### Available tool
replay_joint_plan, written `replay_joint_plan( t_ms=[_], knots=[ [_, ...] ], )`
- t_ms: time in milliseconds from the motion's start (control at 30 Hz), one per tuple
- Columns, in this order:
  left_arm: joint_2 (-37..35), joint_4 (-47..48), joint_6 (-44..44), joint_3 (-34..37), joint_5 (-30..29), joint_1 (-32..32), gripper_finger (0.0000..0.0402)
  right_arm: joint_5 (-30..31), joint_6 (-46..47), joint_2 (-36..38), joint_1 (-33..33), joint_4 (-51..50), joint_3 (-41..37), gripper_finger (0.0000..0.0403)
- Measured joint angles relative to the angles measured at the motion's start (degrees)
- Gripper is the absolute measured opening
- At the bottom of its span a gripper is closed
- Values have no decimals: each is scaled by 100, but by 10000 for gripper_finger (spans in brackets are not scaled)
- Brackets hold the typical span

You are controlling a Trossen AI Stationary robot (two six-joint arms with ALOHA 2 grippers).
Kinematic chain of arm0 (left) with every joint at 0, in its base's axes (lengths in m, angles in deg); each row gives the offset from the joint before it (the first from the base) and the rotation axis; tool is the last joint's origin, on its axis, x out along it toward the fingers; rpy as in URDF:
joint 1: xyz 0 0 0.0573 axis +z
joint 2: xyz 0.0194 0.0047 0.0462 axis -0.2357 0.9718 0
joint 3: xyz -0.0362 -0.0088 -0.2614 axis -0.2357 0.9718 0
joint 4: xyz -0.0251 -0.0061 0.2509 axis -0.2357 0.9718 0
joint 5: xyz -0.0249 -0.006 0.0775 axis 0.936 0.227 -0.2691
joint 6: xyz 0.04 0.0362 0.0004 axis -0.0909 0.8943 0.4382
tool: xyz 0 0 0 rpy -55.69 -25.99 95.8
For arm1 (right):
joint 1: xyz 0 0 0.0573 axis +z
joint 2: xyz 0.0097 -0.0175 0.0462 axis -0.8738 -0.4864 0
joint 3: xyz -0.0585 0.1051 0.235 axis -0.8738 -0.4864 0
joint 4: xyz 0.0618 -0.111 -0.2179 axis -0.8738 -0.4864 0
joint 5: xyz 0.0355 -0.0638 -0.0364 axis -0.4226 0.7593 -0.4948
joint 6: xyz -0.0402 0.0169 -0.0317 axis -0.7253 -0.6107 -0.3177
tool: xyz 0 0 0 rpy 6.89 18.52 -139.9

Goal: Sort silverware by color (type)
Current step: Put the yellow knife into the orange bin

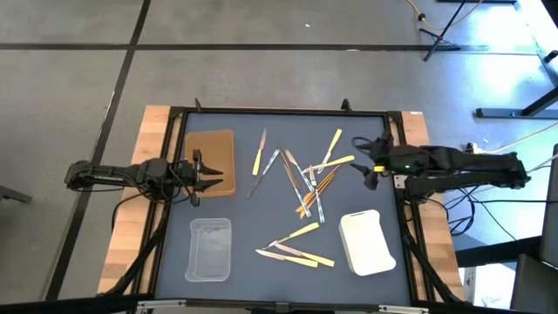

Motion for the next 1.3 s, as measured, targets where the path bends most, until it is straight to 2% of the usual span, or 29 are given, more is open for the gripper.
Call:
replay_joint_plan(
  t_ms=[133,300,500,633,800,1033,1300],
  knots=[
    [1,2,0,0,0,-1,98,-7,-153,-721,-279,-541,306,296],
    [1,4,0,0,0,0,98,-134,-702,-1530,-1015,-976,447,296],
    [1,7,0,0,0,-1,98,-786,-1663,-2436,-1878,-990,447,296],
    [1,7,0,0,0,-1,98,-970,-2391,-2995,-2296,-960,447,296],
    [-1,9,0,0,0,-1,98,-1247,-2846,-3652,-2745,-907,447,296],
    [1,9,0,0,0,-1,98,-1320,-3351,-4397,-3110,-486,447,296],
    [1,9,-2,0,0,1,98,-1480,-3809,-4881,-3103,-74,447,296]
  ],
)
